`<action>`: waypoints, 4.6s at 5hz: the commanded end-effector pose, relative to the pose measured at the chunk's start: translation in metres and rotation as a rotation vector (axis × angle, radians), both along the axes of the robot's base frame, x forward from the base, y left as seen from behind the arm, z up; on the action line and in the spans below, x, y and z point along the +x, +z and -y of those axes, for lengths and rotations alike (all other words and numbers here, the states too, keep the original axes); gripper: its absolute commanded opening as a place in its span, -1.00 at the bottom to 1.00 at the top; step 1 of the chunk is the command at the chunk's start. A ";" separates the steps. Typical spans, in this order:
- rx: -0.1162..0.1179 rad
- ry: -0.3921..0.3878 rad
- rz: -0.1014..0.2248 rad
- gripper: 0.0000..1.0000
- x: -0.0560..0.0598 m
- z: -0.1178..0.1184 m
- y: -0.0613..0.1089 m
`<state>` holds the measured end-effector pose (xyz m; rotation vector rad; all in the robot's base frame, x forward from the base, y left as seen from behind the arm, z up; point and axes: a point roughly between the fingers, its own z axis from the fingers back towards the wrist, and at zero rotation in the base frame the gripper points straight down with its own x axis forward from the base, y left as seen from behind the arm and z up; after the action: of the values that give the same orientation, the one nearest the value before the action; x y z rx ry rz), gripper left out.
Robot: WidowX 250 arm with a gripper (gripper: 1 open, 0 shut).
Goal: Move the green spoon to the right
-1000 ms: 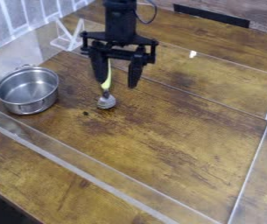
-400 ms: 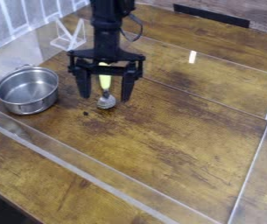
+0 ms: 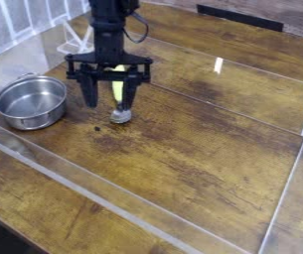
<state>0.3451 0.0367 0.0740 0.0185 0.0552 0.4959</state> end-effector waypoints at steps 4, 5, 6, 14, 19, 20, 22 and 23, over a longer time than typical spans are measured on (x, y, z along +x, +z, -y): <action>0.013 -0.094 0.064 -1.00 0.011 0.018 0.041; 0.001 -0.099 0.067 -1.00 0.015 0.013 0.037; -0.008 -0.098 0.068 -1.00 0.019 0.006 0.030; -0.036 -0.112 0.065 -1.00 0.012 0.032 -0.003; -0.055 -0.181 0.157 1.00 0.032 0.044 0.052; -0.032 -0.096 0.179 1.00 0.026 0.024 0.054; -0.029 -0.074 0.173 1.00 0.023 0.028 0.039; -0.031 -0.109 0.166 1.00 0.024 0.031 0.032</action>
<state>0.3691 0.0101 0.0855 -0.0396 -0.0408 0.3996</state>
